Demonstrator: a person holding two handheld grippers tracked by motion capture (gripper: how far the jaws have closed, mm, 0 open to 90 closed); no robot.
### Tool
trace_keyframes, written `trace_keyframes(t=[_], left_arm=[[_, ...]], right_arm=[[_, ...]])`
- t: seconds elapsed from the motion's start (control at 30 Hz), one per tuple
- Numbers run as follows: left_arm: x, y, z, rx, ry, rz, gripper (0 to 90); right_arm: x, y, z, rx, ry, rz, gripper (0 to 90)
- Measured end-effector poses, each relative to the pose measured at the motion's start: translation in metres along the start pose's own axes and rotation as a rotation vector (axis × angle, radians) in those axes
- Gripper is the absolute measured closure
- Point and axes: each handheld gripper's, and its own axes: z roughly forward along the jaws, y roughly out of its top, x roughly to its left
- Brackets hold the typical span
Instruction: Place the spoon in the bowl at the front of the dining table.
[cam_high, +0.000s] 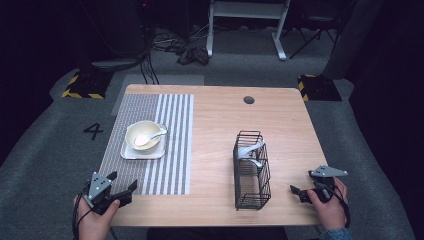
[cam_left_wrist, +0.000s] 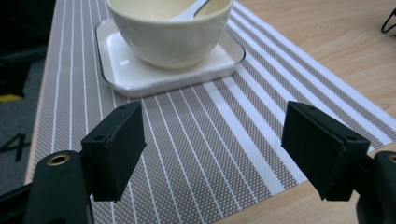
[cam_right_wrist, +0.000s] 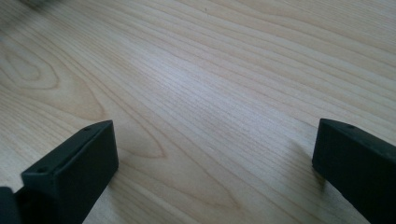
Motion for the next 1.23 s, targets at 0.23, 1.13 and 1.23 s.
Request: trace_keyframes(t=[0.23,1.13,1.23], left_arm=[[0.003,-0.010,0.009,0.082,-0.002,-0.011,18.5],[0.004,-0.031,0.014,0.106,0.039,0.003,16.2],[0.003,-0.031,0.014,0.109,0.040,0.006,16.2]], right_arm=[[0.000,0.000,0.000,0.000,0.001,0.000,0.3],[0.000,0.000,0.000,0.000,0.001,0.000,0.3],[0.000,0.000,0.000,0.000,0.001,0.000,0.3]])
